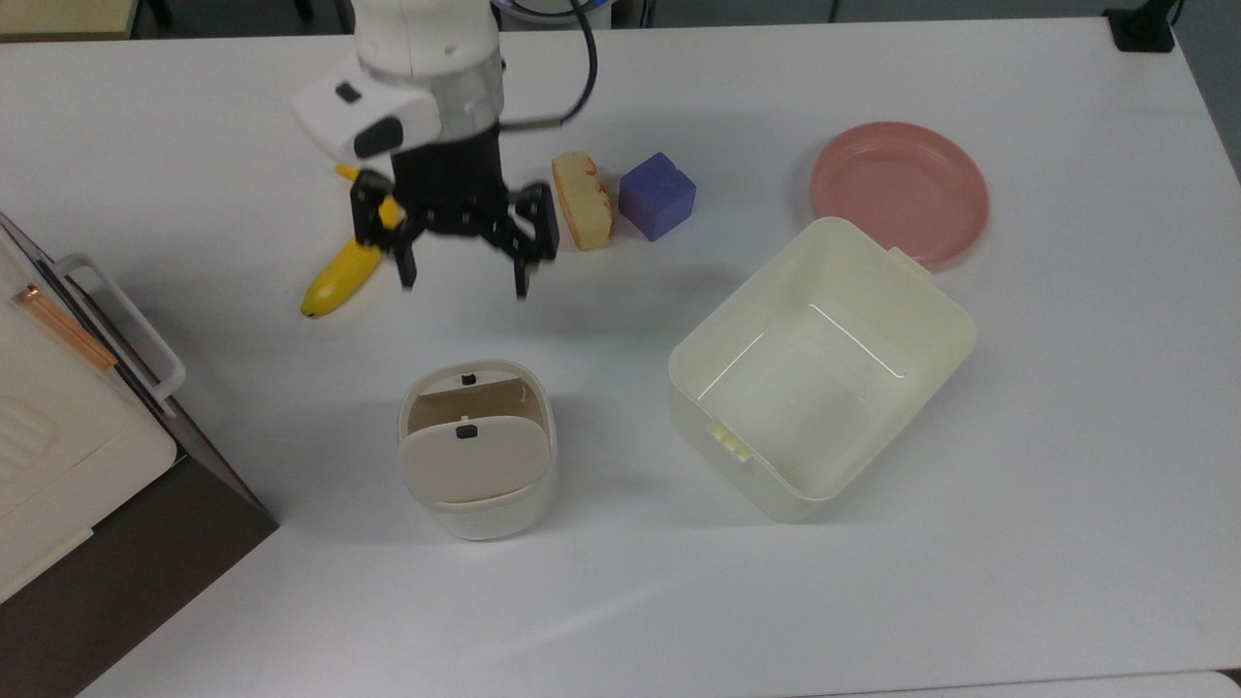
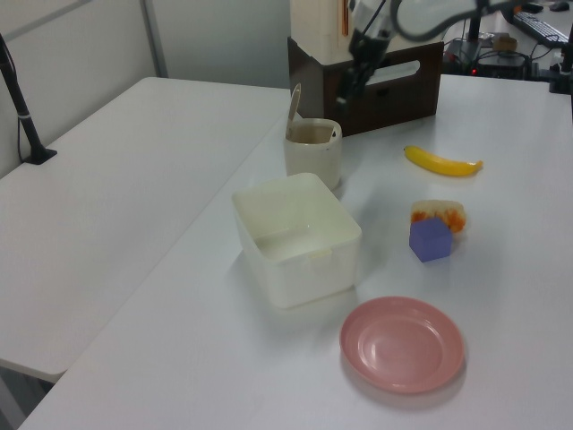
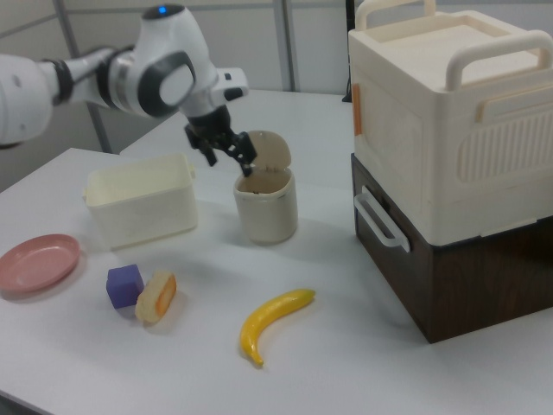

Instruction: Grab it up and put it in the trash

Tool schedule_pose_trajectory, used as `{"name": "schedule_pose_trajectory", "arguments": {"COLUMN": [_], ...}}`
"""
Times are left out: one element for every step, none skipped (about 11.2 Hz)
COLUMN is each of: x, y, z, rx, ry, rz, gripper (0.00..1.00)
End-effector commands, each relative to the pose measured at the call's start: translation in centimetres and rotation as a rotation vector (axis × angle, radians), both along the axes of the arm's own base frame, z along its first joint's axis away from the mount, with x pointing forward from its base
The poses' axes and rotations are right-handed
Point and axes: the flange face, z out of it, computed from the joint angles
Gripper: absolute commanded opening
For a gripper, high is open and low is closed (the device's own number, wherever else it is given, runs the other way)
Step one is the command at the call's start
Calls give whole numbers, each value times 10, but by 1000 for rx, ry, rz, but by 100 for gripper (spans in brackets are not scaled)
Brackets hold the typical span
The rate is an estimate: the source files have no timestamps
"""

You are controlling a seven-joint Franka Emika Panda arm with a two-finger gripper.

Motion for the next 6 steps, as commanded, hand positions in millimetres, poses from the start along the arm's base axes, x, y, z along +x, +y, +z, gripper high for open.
{"name": "schedule_pose_trajectory", "arguments": {"x": [-65,-81,-91,-97,-97,-97], "y": [7,5,4,5,4,9], "z": [37,44,51,50,52,51], "rx": [42,49,53,42,9,-2], "ry": [224,276,310,351,354,359], "rz": [46,49,51,61,65,74], "gripper": [100,100,100,100,100,100]}}
